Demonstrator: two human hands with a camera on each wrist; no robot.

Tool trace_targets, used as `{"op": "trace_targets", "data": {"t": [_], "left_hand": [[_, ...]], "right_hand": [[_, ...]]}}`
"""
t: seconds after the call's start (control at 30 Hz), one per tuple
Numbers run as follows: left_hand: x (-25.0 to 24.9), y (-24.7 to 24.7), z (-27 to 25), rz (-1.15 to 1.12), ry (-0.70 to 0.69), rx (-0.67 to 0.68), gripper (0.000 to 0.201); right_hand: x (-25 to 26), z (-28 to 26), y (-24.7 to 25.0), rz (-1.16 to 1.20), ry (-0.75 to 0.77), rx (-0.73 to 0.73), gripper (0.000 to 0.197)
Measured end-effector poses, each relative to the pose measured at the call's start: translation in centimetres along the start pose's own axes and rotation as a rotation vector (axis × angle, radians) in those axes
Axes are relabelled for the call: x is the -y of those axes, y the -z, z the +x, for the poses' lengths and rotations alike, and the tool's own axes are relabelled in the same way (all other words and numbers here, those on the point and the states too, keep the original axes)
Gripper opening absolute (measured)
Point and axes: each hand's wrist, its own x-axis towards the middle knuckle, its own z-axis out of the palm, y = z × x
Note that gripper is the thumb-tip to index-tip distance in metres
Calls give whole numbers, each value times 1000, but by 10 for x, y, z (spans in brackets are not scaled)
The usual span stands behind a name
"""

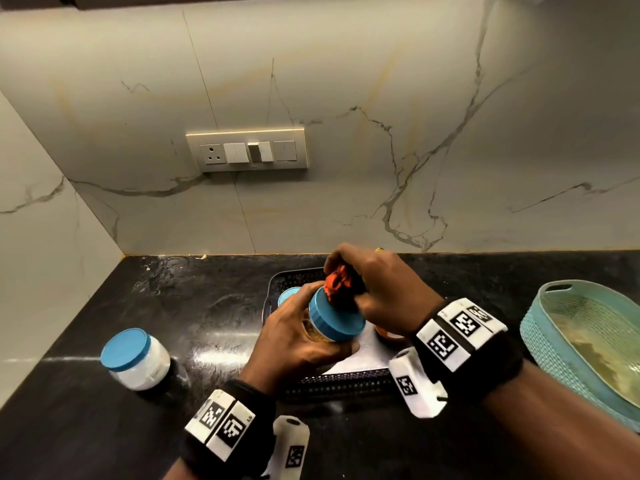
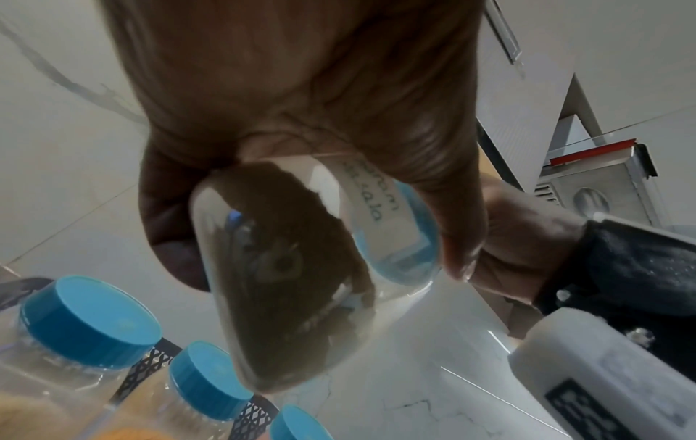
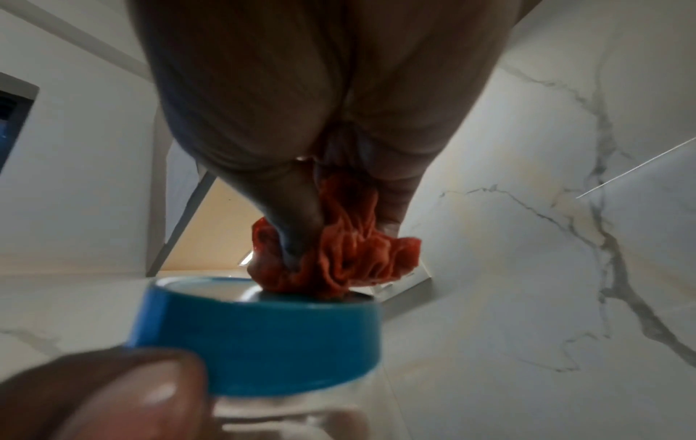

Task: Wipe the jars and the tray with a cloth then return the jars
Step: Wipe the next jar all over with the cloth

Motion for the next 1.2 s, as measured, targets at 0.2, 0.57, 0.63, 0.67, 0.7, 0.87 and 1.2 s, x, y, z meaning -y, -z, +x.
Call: {"op": "trace_targets", "data": {"t": [0.2, 0.57, 0.63, 0.67, 0.7, 0.87, 1.2], "left_hand": [[-1, 8, 2, -29, 0, 0, 69], [-2, -2, 8, -95, 4, 47, 69], [-2, 2, 9, -95, -11, 26, 70], [0, 3, 9, -94, -12, 21, 74], [2, 3, 8, -104, -1, 11, 76], [2, -6, 11, -68, 4, 47, 75], [5, 9, 16, 126, -89, -9, 82]], "right_hand": [[18, -8, 0, 78, 211, 28, 44], [11, -12, 0, 78, 66, -28, 34], [19, -21, -1, 148, 132, 36, 26], [17, -27, 0, 176, 144, 60, 28], [11, -30, 1, 182, 137, 74, 32], [-13, -17, -2, 38, -2, -78, 45], [-18, -36, 5, 96, 69, -52, 46]]}}
